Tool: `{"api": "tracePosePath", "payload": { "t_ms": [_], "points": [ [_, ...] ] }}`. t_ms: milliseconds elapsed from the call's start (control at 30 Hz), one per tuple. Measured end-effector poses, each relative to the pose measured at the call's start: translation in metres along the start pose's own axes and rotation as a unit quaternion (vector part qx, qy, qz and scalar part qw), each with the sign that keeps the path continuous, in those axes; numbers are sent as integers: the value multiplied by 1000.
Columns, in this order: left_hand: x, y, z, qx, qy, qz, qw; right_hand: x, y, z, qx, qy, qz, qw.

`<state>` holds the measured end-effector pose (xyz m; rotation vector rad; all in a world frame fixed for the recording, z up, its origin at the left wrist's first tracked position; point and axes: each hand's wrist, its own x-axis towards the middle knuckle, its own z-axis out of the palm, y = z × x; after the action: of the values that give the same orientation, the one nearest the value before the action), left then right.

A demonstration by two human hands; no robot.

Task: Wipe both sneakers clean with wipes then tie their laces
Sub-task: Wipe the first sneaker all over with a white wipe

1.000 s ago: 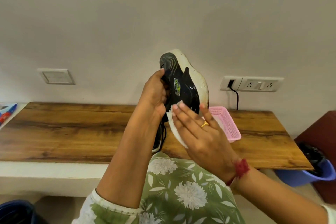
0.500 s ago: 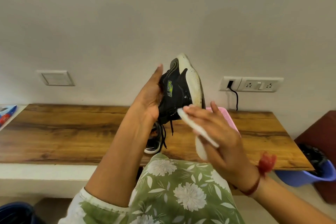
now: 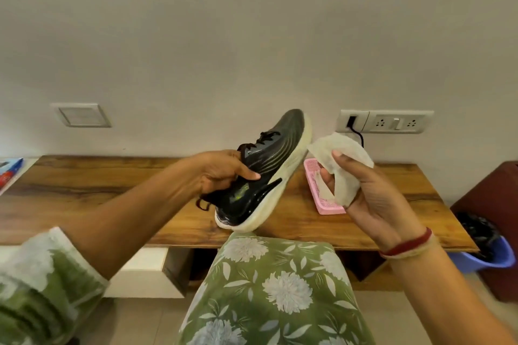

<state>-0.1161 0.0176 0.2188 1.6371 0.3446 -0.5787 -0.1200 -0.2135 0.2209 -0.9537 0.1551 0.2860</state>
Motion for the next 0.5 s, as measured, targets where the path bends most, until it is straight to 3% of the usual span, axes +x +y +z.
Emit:
{"api": "tracePosePath", "payload": {
  "t_ms": [133, 300, 367, 433, 467, 500],
  "points": [
    [-7, 4, -5, 38, 30, 7, 999, 2, 13, 3, -105, -41, -77, 991],
    [-16, -11, 5, -95, -1, 54, 994, 5, 32, 14, -248, -54, -266, 930],
    [-18, -17, 10, -141, -6, 86, 986, 7, 35, 9, -354, -56, -361, 861],
    [-21, -17, 15, -173, -5, 117, 978, 10, 39, 6, -503, -68, -442, 740],
    [-23, -16, 17, -189, -4, 129, 973, 10, 44, 5, -554, -84, -457, 691],
    [-24, -12, 19, -207, -1, 141, 968, 9, 50, 5, -583, -103, -457, 663]
  ]
}}
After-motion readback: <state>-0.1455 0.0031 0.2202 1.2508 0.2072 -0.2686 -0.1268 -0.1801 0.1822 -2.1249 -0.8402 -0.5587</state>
